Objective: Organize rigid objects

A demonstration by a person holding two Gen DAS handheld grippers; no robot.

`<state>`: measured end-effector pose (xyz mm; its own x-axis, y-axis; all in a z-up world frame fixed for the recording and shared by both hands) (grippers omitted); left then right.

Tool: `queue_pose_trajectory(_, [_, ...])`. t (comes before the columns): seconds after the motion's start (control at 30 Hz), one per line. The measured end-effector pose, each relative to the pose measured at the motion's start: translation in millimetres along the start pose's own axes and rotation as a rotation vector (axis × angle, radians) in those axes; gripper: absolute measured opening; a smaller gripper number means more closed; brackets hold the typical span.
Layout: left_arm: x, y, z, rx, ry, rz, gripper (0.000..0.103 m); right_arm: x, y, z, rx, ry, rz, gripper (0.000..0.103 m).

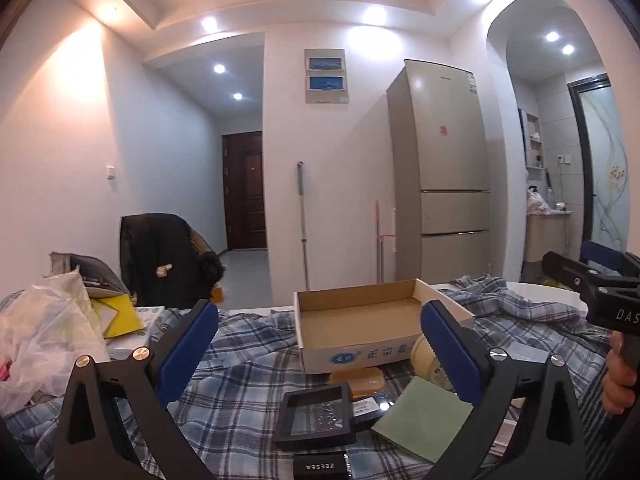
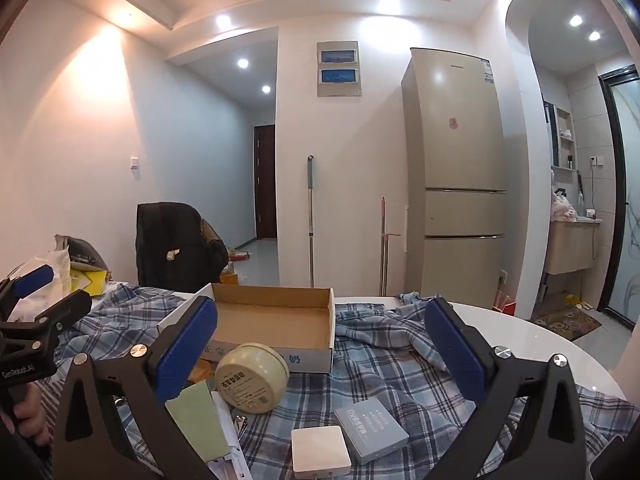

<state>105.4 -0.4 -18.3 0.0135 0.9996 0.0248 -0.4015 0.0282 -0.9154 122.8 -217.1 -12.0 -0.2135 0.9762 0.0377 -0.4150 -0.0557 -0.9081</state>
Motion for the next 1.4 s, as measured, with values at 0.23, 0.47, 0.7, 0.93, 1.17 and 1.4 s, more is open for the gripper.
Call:
queue_pose_trajectory(0.23, [-4.1, -0.6, 7.0, -0.042, 0.014, -0.015, 0.103, 7.9, 0.3, -0.4, 0.004, 0.014, 0.038, 0.103])
queue_pose_trajectory(0.47, [-5.9, -1.8, 2.8, -0.037, 0.008, -0.015, 0.103, 5.6, 0.4, -1.4, 0.008, 0.035, 0.035, 0.103])
queue_pose_trajectory(0.7, [-4.3, -1.0, 2.8, -0.039, 0.006, -0.007, 0.103, 1.4, -0.8, 3.8, -0.006, 0.033, 0.02, 0.103])
queue_pose_trajectory(0.93, [6.7, -2.3, 16.6, -0.082, 0.003, 0.039, 0.103, -10.4, 0.7, 13.7, -0.021, 0.082, -0.016, 0.103])
queue_pose_trajectory(1.17, [12.6, -4.6, 19.6, -0.086, -0.008, 0.059, 0.103, -14.6, -6.7, 26.0, -0.068, 0.079, -0.031, 0.103])
queue_pose_trajectory(1.4, [11.2, -4.9, 21.5, -0.094, -0.011, 0.047, 0.103, -7.6, -4.2, 23.4, -0.066, 0.086, -0.001, 0.103])
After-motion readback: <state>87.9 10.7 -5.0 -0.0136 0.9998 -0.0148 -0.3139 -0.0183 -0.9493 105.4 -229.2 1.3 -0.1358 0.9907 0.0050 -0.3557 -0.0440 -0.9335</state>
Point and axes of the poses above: each gripper's, at about its wrist camera, not at the fingertips, and z roughly against the way its jaws point, x to its left, y to its underside, the point moved 10 cm from there along -z, roughly the way its jaws point, and after that the axes turned 15 degrees about x, right-handed, at the moved point
